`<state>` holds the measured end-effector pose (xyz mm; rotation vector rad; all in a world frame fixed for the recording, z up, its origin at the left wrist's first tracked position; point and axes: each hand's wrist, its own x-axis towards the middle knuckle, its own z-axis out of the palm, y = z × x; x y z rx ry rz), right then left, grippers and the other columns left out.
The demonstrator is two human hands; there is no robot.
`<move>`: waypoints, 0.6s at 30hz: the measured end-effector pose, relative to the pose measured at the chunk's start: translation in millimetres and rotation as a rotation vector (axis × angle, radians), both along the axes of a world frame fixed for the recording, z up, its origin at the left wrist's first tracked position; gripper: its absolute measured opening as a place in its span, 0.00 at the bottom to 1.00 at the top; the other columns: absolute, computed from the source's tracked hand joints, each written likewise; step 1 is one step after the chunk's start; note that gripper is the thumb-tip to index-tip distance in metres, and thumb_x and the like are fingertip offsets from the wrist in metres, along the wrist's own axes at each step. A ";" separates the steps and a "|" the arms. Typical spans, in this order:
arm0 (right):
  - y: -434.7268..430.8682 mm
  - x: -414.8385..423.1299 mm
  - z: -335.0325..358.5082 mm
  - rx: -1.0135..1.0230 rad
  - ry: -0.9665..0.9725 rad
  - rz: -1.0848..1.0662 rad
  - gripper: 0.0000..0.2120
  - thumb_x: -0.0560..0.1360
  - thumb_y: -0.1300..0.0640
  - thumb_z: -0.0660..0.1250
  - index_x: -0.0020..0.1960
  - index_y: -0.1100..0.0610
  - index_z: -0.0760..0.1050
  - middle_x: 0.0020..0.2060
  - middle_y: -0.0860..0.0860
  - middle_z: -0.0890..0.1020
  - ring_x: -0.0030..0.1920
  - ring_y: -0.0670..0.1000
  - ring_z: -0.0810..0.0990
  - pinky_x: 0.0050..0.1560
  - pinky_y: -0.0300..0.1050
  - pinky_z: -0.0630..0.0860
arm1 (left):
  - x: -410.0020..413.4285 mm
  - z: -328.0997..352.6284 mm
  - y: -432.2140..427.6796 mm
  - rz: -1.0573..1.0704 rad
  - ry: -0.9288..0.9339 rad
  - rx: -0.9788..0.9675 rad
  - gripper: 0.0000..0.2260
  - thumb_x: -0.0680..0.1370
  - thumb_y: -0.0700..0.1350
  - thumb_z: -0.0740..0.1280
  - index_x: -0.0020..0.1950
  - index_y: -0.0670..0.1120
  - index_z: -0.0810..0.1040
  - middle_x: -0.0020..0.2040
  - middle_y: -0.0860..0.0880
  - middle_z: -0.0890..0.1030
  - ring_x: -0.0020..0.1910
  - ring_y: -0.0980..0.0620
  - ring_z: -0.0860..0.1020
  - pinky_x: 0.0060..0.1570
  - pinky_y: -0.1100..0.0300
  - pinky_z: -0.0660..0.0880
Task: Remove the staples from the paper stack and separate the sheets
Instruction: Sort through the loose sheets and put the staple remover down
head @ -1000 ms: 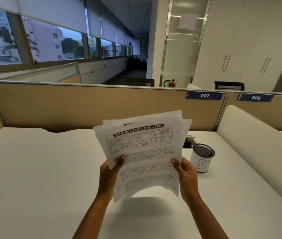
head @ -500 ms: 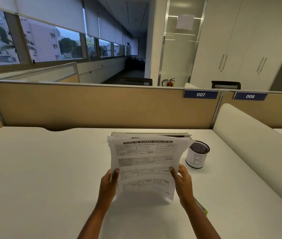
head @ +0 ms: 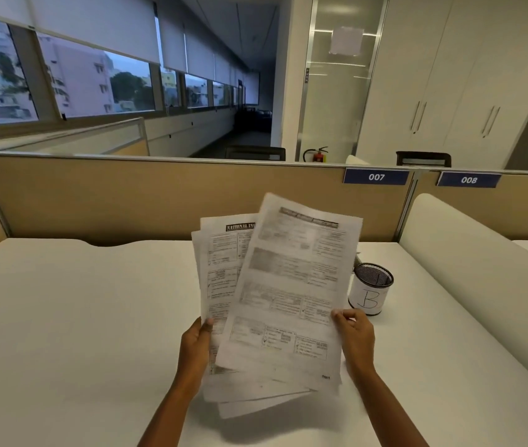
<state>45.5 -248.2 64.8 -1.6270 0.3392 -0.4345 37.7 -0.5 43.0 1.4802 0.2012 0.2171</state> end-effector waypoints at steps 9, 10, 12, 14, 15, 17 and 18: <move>10.6 -2.6 1.6 -0.074 0.052 0.189 0.04 0.75 0.58 0.64 0.43 0.54 0.69 0.38 0.56 0.83 0.38 0.55 0.82 0.40 0.49 0.78 | -3.9 1.4 -1.4 -0.097 -0.003 -0.055 0.10 0.78 0.48 0.55 0.48 0.53 0.76 0.42 0.49 0.83 0.42 0.49 0.82 0.32 0.61 0.80; 12.2 -2.7 0.5 -0.062 0.056 0.201 0.04 0.75 0.59 0.64 0.46 0.55 0.69 0.39 0.56 0.83 0.38 0.56 0.82 0.41 0.51 0.79 | -4.6 2.4 -1.6 -0.106 -0.016 -0.053 0.12 0.79 0.50 0.54 0.48 0.54 0.77 0.41 0.51 0.84 0.41 0.50 0.83 0.31 0.62 0.80; 16.3 -3.4 -0.4 -0.064 0.053 0.215 0.07 0.74 0.62 0.64 0.51 0.56 0.70 0.42 0.57 0.84 0.41 0.58 0.83 0.46 0.56 0.80 | -5.5 3.4 -4.8 -0.124 -0.039 -0.039 0.13 0.78 0.50 0.53 0.50 0.51 0.77 0.38 0.53 0.85 0.38 0.52 0.83 0.29 0.64 0.79; 21.3 -6.3 0.0 -0.062 0.019 0.232 0.06 0.74 0.65 0.64 0.47 0.57 0.75 0.44 0.59 0.84 0.43 0.60 0.83 0.48 0.59 0.80 | -4.4 4.2 -9.5 -0.117 -0.074 0.016 0.09 0.77 0.47 0.58 0.54 0.48 0.75 0.42 0.52 0.83 0.39 0.52 0.83 0.32 0.63 0.80; 24.0 -8.4 1.4 -0.050 0.002 0.232 0.07 0.74 0.67 0.63 0.44 0.56 0.76 0.44 0.60 0.84 0.43 0.61 0.82 0.48 0.59 0.80 | -3.6 6.0 -11.5 -0.106 -0.096 0.043 0.09 0.76 0.45 0.61 0.55 0.48 0.74 0.45 0.51 0.82 0.42 0.51 0.82 0.37 0.61 0.81; 27.7 -9.4 3.8 -0.009 -0.045 0.219 0.11 0.73 0.68 0.63 0.41 0.54 0.76 0.43 0.61 0.83 0.42 0.59 0.82 0.47 0.57 0.80 | -1.9 11.2 -13.6 -0.077 -0.140 0.061 0.09 0.75 0.42 0.64 0.55 0.50 0.74 0.47 0.49 0.81 0.46 0.50 0.80 0.43 0.58 0.80; 28.2 -8.9 5.0 0.013 -0.078 0.211 0.11 0.74 0.68 0.63 0.41 0.53 0.76 0.43 0.60 0.83 0.41 0.57 0.82 0.46 0.54 0.80 | -1.0 14.8 -14.2 -0.062 -0.160 0.061 0.08 0.75 0.42 0.64 0.52 0.51 0.74 0.47 0.49 0.81 0.46 0.51 0.80 0.42 0.60 0.79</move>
